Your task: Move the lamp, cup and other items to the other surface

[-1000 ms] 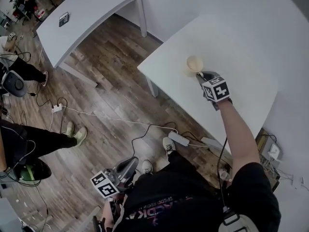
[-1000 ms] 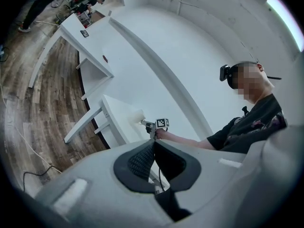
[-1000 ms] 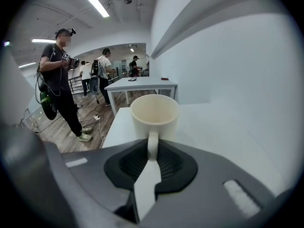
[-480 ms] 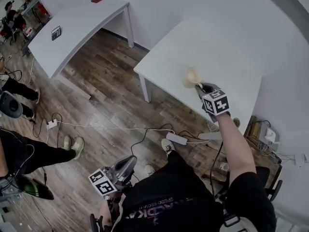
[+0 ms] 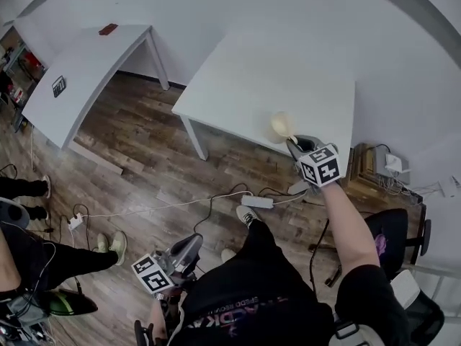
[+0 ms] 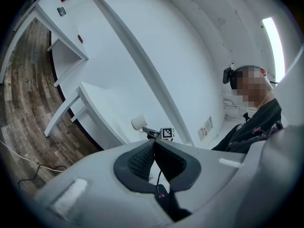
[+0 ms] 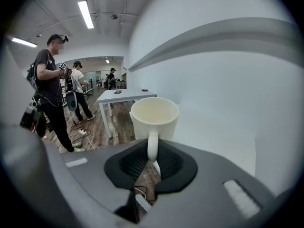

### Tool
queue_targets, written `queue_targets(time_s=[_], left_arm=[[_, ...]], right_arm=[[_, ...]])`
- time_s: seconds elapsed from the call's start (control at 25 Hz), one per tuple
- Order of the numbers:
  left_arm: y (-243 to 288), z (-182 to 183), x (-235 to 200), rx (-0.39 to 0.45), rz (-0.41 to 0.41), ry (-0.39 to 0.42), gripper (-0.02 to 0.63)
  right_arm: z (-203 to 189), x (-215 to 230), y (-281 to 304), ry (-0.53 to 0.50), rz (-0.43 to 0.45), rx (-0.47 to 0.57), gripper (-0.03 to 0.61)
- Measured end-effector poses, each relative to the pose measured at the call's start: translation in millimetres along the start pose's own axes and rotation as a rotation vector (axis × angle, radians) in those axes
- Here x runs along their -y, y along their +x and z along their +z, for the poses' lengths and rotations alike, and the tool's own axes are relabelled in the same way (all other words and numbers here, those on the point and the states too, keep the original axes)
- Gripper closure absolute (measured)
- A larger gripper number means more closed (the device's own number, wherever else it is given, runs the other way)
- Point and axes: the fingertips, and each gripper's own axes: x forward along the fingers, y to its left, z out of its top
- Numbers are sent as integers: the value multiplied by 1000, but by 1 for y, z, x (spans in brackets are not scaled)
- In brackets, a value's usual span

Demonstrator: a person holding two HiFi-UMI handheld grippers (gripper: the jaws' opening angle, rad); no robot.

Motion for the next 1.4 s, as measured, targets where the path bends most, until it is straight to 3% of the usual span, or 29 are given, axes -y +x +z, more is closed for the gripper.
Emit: queue_targets(time_s=[0.32,0.68,1.08,1.4], left_arm=[[35,-39,26,-188,-126,-25,612],[116,-92,60,-458,-294,-32,612],[223,-190,125,-652,-391,-45,612],[288,-265,165,-771,-393,-43,612]], right_arm=[[-73,20,-98,141,-151,7,531],[-190,82,-239,351,-423,-21,531],[-357,161,-401,588,-666,-90,531],[-500,205,-489,817,-818,-160,531]])
